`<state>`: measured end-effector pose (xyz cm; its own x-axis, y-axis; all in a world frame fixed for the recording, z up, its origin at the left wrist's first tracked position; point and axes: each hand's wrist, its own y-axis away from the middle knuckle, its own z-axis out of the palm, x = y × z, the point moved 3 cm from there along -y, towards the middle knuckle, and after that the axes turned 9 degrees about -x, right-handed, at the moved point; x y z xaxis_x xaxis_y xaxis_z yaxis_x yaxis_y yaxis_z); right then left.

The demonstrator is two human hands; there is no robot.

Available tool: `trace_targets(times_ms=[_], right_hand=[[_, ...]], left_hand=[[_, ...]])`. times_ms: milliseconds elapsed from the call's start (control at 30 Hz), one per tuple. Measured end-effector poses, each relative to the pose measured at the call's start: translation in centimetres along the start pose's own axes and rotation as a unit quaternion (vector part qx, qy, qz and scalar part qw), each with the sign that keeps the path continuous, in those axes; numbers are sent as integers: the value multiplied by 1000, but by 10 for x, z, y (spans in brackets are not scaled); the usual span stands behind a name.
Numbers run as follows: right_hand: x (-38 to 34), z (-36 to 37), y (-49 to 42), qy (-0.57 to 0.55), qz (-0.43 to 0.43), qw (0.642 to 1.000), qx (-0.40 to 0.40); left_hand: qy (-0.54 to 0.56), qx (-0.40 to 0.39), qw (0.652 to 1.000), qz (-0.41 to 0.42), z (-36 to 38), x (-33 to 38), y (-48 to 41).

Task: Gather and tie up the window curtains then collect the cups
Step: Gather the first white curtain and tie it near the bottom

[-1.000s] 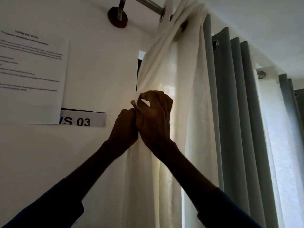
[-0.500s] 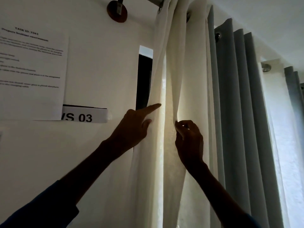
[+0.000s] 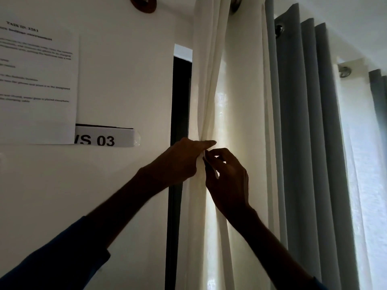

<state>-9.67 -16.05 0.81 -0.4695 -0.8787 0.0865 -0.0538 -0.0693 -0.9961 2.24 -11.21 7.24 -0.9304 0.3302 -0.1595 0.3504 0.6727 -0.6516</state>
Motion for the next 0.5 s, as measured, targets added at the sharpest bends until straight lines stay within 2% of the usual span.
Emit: trace_targets(times_ms=[367, 500], right_hand=[[13, -17, 7, 35, -22, 999, 4], [5, -15, 11, 15, -22, 999, -33]], left_hand=[[85, -18, 996, -30, -1, 23, 1], [45, 2, 999, -8, -3, 29, -4]])
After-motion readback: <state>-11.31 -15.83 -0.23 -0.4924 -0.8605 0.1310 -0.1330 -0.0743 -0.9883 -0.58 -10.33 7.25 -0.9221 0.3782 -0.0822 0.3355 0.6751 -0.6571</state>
